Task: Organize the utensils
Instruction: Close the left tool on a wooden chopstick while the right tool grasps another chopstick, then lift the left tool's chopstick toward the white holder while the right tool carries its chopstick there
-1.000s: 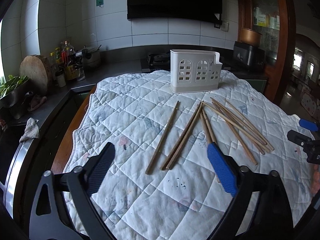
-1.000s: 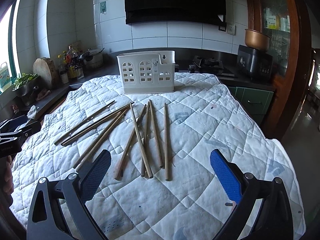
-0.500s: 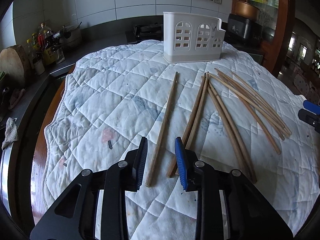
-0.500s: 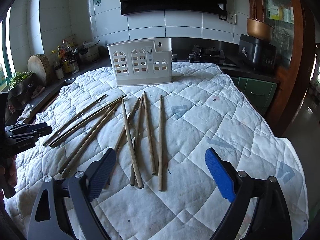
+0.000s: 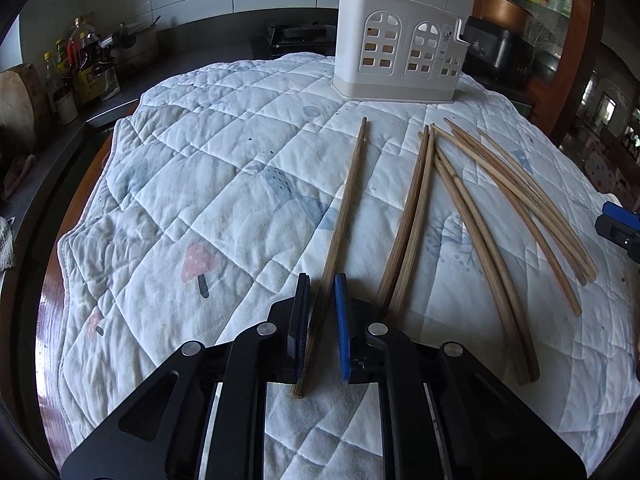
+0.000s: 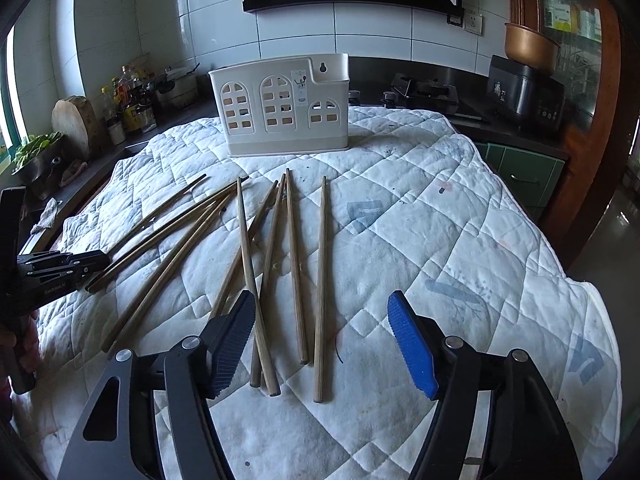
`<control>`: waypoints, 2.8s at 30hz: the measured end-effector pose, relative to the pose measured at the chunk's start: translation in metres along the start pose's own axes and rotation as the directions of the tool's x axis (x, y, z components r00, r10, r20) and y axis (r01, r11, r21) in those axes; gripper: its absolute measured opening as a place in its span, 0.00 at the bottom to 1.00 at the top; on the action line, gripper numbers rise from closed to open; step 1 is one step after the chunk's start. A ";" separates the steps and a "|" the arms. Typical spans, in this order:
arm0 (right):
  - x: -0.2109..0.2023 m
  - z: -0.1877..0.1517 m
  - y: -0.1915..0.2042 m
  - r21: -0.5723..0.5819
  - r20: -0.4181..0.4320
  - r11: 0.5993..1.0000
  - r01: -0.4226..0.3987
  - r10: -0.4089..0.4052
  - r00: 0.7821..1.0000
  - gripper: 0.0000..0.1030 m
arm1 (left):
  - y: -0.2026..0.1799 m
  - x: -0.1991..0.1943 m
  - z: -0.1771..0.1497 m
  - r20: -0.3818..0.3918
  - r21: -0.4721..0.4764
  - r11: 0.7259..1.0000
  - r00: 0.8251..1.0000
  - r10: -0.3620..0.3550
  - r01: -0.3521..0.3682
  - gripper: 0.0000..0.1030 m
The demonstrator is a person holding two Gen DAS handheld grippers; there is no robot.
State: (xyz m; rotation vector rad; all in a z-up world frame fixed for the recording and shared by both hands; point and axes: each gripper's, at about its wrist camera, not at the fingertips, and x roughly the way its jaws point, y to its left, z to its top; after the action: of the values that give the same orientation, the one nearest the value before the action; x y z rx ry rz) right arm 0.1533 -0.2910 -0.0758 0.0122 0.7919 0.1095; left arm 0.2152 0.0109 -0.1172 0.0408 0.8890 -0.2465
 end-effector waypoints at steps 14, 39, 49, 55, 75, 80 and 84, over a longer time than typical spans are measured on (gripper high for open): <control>0.015 0.000 0.001 -0.009 -0.061 0.999 -0.035 0.035 0.998 0.29 | -0.009 -0.005 0.004 0.025 0.024 0.999 0.999 0.034 -0.035 0.05; 0.042 0.000 0.044 -0.204 -0.099 0.973 -0.105 0.086 0.991 0.10 | -0.013 -0.020 0.009 0.059 0.023 1.000 0.998 -0.014 0.012 0.05; 0.039 -0.002 0.047 -0.233 -0.087 0.969 -0.082 0.064 0.994 0.07 | -0.011 -0.030 0.012 0.082 0.017 1.000 0.996 -0.020 0.018 0.05; 0.024 0.001 0.051 -0.250 -0.057 0.965 -0.084 0.072 0.996 0.07 | -0.011 -0.042 0.016 0.103 0.023 1.000 0.994 -0.022 0.020 0.05; -0.044 0.090 0.045 -0.195 0.143 0.965 -0.173 0.202 0.969 0.07 | -0.017 -0.085 0.045 0.225 0.016 0.997 0.971 -0.078 0.077 0.05; -0.052 0.130 0.037 -0.211 0.143 0.961 -0.177 0.210 0.967 0.07 | -0.020 -0.096 0.066 0.252 0.033 0.996 0.963 -0.092 0.086 0.05; -0.060 0.165 0.029 -0.221 0.147 0.962 -0.160 0.195 0.970 0.07 | -0.022 -0.104 0.088 0.269 0.050 0.994 0.957 -0.107 0.098 0.05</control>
State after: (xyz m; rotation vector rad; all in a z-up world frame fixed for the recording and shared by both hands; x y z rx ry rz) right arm 0.2262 -0.2636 0.0847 -0.1041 0.6067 0.3581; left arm 0.2147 -0.0023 0.0205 -0.0061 0.6143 -0.3561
